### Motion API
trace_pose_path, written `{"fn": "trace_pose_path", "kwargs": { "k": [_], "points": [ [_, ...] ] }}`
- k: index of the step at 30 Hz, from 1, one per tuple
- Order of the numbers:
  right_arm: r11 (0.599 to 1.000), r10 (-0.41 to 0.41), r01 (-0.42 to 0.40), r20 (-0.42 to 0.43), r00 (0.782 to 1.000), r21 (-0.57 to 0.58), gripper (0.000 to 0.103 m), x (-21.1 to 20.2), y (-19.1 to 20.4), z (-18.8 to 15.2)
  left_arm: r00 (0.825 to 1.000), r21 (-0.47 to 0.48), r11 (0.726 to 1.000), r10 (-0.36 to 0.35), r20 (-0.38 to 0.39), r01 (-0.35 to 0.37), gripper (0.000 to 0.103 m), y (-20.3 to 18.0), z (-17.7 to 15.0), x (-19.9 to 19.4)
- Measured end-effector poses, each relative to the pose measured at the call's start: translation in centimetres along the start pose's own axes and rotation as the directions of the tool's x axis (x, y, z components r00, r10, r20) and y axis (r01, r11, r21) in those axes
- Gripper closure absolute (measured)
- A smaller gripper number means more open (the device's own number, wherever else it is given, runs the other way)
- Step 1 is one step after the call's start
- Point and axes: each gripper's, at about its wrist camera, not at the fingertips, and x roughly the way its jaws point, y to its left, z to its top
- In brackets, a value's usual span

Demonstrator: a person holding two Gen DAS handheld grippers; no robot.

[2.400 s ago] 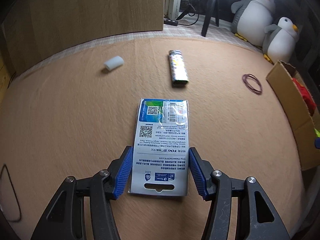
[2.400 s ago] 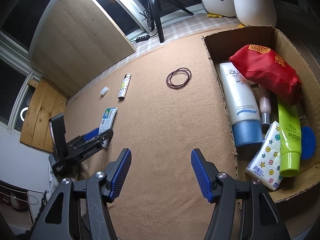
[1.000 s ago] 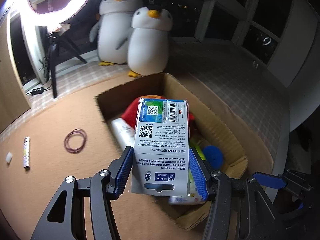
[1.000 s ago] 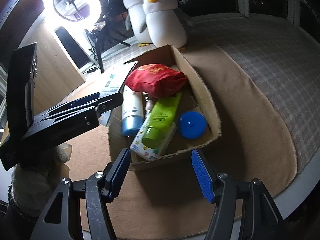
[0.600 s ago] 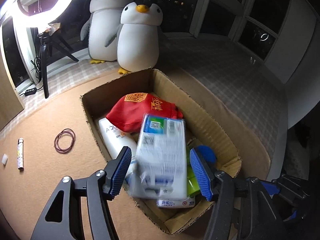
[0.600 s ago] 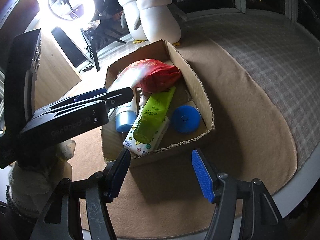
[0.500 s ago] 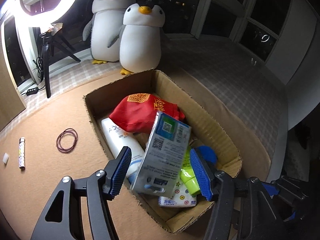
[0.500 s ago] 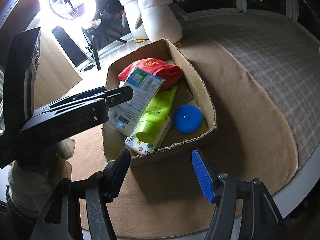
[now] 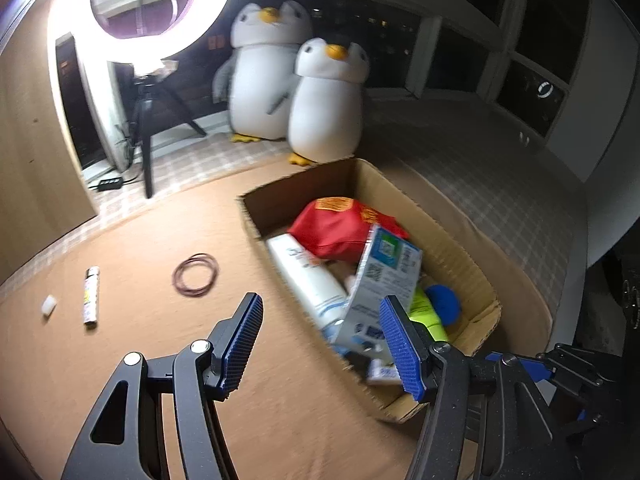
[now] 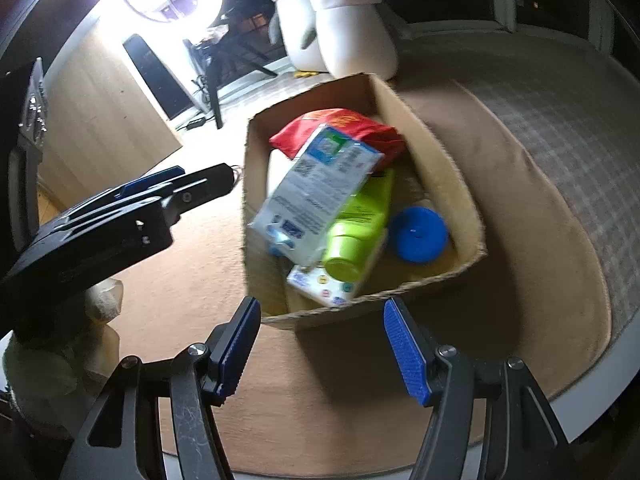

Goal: Organize objects
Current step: 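Carry the card pack over the box and open the left tool, then move the right tool to the purple rubber band while the left tool approaches the white block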

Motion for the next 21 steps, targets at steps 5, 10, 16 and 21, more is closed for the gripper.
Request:
{"fn": "trace_pose_path", "kwargs": {
  "k": [5, 10, 16, 21],
  "points": [
    [0.999, 0.021, -0.021, -0.009, 1.000, -0.036, 0.042, 0.6, 2.4, 0.1, 0.999, -0.030, 0.999, 0.033, 0.022, -0.033, 0.038, 2.5, -0.7, -2.2],
    [0.996, 0.049, -0.050, -0.014, 0.999, -0.067, 0.042, 1.2, 4.8, 0.4, 0.997, -0.074, 0.995, 0.065, 0.033, -0.062, 0.036, 5.7, -1.6, -4.1],
    [0.991, 0.072, -0.073, -0.010, 0.997, -0.115, 0.042, 2.2, 8.0, 1.0, 0.994, -0.154, 0.982, 0.110, 0.016, -0.106, 0.035, 11.1, -3.7, -5.6],
    [0.985, 0.082, -0.080, 0.006, 0.997, -0.155, 0.040, 3.3, 10.3, 1.7, 0.987, -0.228, 0.960, 0.160, -0.022, -0.161, 0.035, 16.5, -6.5, -6.6]
  ]
}}
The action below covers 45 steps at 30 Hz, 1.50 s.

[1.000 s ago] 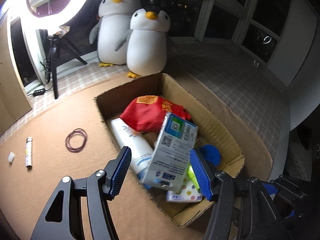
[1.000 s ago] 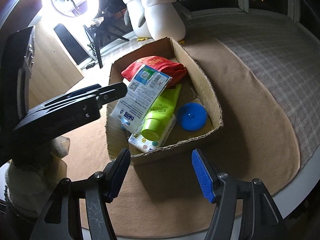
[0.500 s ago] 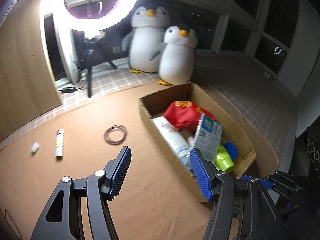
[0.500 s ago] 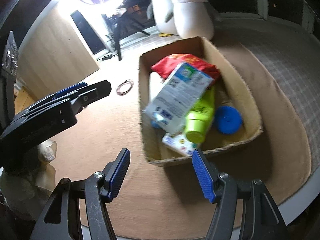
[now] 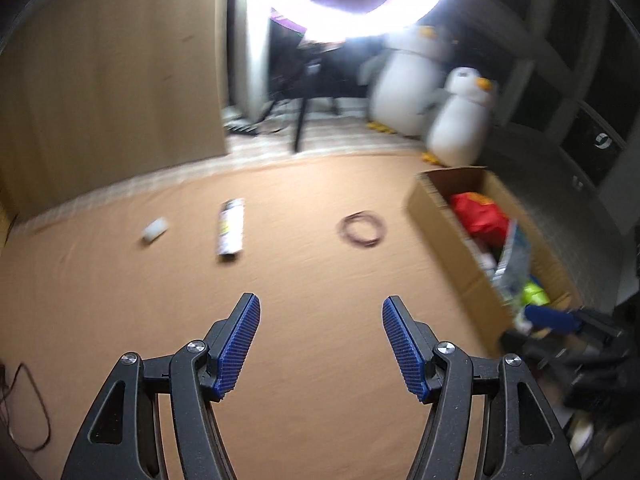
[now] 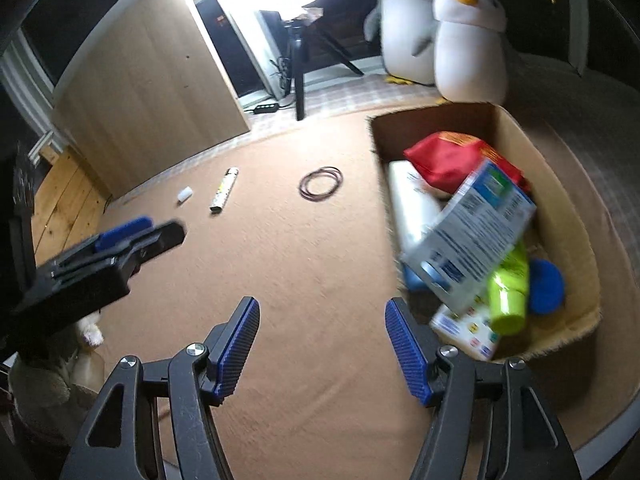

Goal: Organize objects
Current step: 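Move the right tool to the purple rubber band while the left tool approaches the white block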

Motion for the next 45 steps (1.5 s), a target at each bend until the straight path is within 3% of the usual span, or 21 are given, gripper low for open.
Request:
{"fn": "trace_pose_path", "kwargs": {
  "k": [9, 12, 17, 22, 26, 35, 45],
  "points": [
    [0.995, 0.037, -0.032, 0.048, 0.998, -0.100, 0.031, 2.9, 2.9, 4.1, 0.995, -0.110, 0.990, 0.081, -0.051, -0.086, 0.035, 9.0, -3.2, 0.0],
    [0.991, 0.076, -0.076, 0.001, 0.997, -0.106, 0.031, 5.2, 3.6, 6.2, 0.994, -0.137, 0.985, 0.096, -0.054, -0.102, 0.035, 11.0, -3.7, -0.2],
    [0.990, 0.059, -0.072, -0.113, 0.992, -0.119, 0.031, 9.8, 4.2, 9.2, 0.991, -0.167, 0.978, 0.118, -0.056, -0.126, 0.035, 13.4, -4.1, -0.5],
    [0.997, 0.061, -0.069, -0.214, 0.975, -0.031, 0.032, 14.8, 3.3, 11.7, 0.990, -0.195, 0.970, 0.134, -0.054, -0.142, 0.035, 15.3, -4.3, -0.7],
    [0.998, 0.067, -0.067, -0.255, 0.965, 0.007, 0.042, 17.4, 3.0, 12.8, 0.988, -0.211, 0.965, 0.145, -0.056, -0.154, 0.035, 16.4, -4.4, -0.7],
    [0.999, 0.033, -0.044, -0.301, 0.953, -0.029, 0.043, 20.1, 3.1, 13.2, 0.987, -0.228, 0.961, 0.145, -0.072, -0.157, 0.035, 17.3, -4.6, 0.1],
    [0.973, 0.118, -0.181, -0.360, 0.925, -0.146, 0.043, 18.5, 6.7, 8.3, 0.989, -0.237, 0.962, 0.119, -0.091, -0.137, 0.035, 16.9, -4.7, 1.5]
  ]
}}
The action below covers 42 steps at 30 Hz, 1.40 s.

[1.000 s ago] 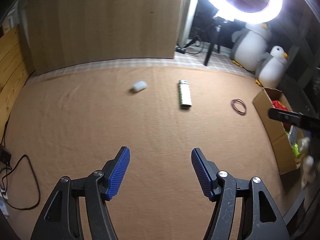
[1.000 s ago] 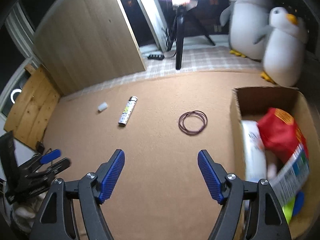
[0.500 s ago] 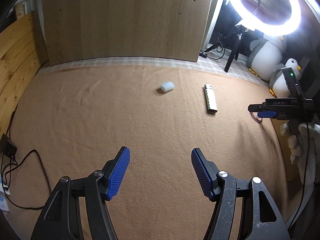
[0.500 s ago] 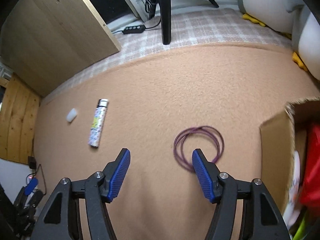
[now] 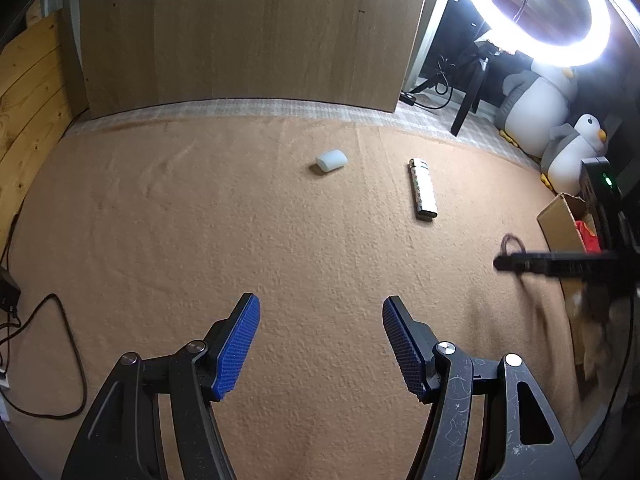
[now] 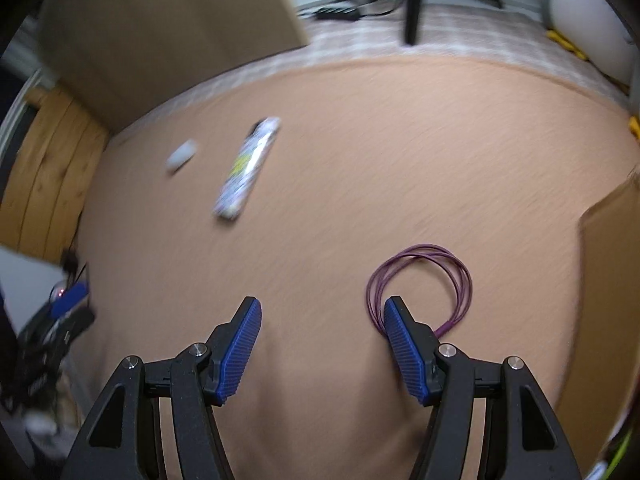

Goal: Organize objects
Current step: 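Move the right tool to the purple rubber band while the left tool approaches the white block, then close the left tool on the white block and lift it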

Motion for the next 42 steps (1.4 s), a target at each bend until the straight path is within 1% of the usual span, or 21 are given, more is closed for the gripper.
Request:
{"fn": "trace_pose_path", "kwargs": {
  "k": [3, 6, 9, 10, 12, 16, 18, 21, 26, 28, 31, 34, 37, 42],
  "points": [
    [0.999, 0.006, -0.006, -0.007, 1.000, -0.052, 0.043, -0.1, 1.5, -2.0, 1.000, 0.003, 1.000, -0.006, -0.006, 0.006, 0.035, -0.3, 0.0, 0.4],
    [0.997, 0.027, -0.028, -0.020, 0.999, -0.076, 0.044, -0.2, 2.3, -3.8, 1.000, 0.003, 1.000, -0.012, -0.010, 0.012, 0.035, -0.5, 0.2, 0.7],
    [0.993, -0.004, 0.001, -0.023, 1.000, -0.115, 0.048, -0.4, 3.0, -4.9, 1.000, -0.004, 1.000, -0.023, -0.014, 0.023, 0.035, -0.5, 1.1, 1.4],
    [0.994, -0.005, 0.002, -0.021, 1.000, -0.109, 0.049, -0.5, 3.0, -5.1, 0.999, -0.004, 1.000, -0.026, -0.018, 0.026, 0.035, -0.5, 1.7, 1.8],
    [0.997, 0.019, -0.020, -0.010, 1.000, -0.070, 0.049, -0.9, 2.6, -5.3, 1.000, -0.004, 1.000, -0.022, -0.022, 0.022, 0.035, -0.6, 3.0, 2.6],
    [0.999, 0.035, -0.035, 0.046, 0.998, -0.018, 0.049, -1.7, 2.1, -5.4, 1.000, -0.008, 1.000, 0.006, 0.008, -0.006, 0.035, -0.8, 5.9, 4.1],
    [1.000, 0.030, -0.030, 0.063, 0.998, -0.006, 0.049, -2.0, 2.0, -5.4, 1.000, 0.004, 1.000, 0.022, 0.016, -0.022, 0.035, -1.0, 7.7, 5.3],
    [1.000, 0.012, -0.012, 0.083, 0.996, -0.009, 0.050, -2.3, 2.2, -5.5, 0.999, 0.023, 0.999, 0.039, 0.004, -0.039, 0.035, -1.3, 9.6, 7.4],
    [1.000, -0.020, 0.021, 0.113, 0.993, -0.011, 0.050, -3.2, 2.3, -5.7, 0.998, 0.032, 0.998, 0.057, -0.015, -0.056, 0.035, -1.4, 11.6, 10.8],
    [0.999, -0.034, 0.035, 0.117, 0.993, -0.013, 0.050, -3.2, 2.2, -5.5, 0.999, 0.038, 0.998, 0.044, -0.019, -0.044, 0.035, -1.6, 11.9, 11.7],
    [0.999, -0.033, 0.035, 0.113, 0.993, -0.010, 0.050, -3.3, 1.9, -5.7, 0.998, 0.066, 0.996, 0.057, -0.021, -0.056, 0.036, -1.9, 12.3, 12.7],
    [0.999, -0.031, 0.032, 0.111, 0.993, -0.006, 0.050, -3.3, 1.8, -5.8, 0.997, 0.081, 0.994, 0.073, -0.027, -0.071, 0.038, -2.0, 12.6, 13.6],
    [1.000, -0.030, 0.031, 0.112, 0.993, -0.002, 0.049, -3.1, 1.8, -5.7, 0.997, 0.076, 0.995, 0.068, -0.038, -0.065, 0.042, -1.7, 12.7, 14.1],
    [0.999, -0.035, 0.036, 0.107, 0.994, -0.006, 0.050, -3.1, 1.7, -5.5, 0.997, 0.074, 0.995, 0.071, -0.041, -0.067, 0.045, -1.6, 12.5, 14.5]
  ]
}}
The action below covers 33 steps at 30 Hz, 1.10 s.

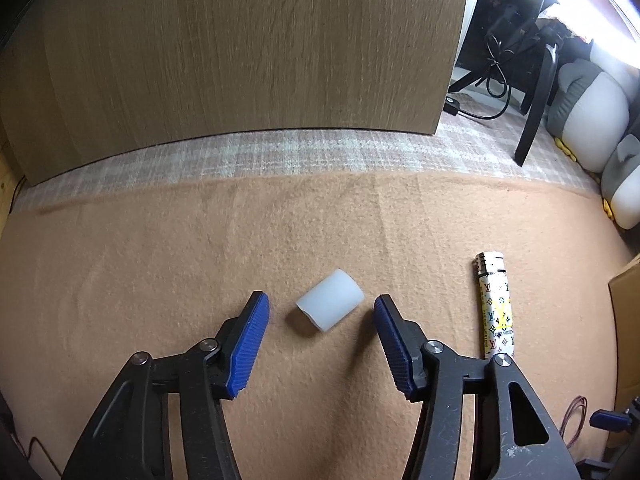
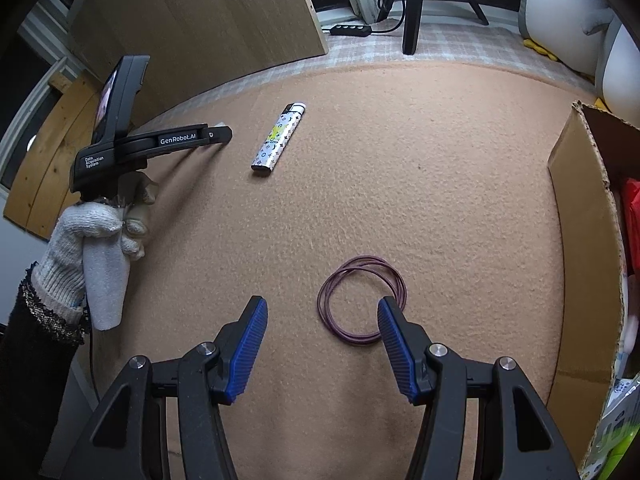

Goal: Organize objects
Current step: 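Close the left tool on the white block and lift it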

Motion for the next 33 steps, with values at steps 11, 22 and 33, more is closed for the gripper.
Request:
{"fn": "trace_pose_path", "kwargs": {
  "k": [11, 22, 33],
  "points": [
    [1.000, -0.013, 0.013, -0.012, 1.000, 0.000, 0.050, 0.5, 0.1, 0.2, 1.000, 0.028, 1.000, 0.008, 0.010, -0.008, 0.070, -0.3, -0.2, -0.4],
    [1.000, -0.031, 0.031, -0.020, 0.999, 0.004, 0.050, 0.8, 0.0, 0.2, 1.000, 0.026, 0.999, -0.018, 0.014, 0.018, 0.087, 0.4, -1.0, -1.0],
    [0.999, -0.041, 0.041, -0.022, 0.999, 0.001, 0.050, 1.0, -0.1, 0.5, 0.999, 0.040, 0.999, -0.030, 0.021, 0.029, 0.096, 0.2, -1.6, -1.7]
  ]
}}
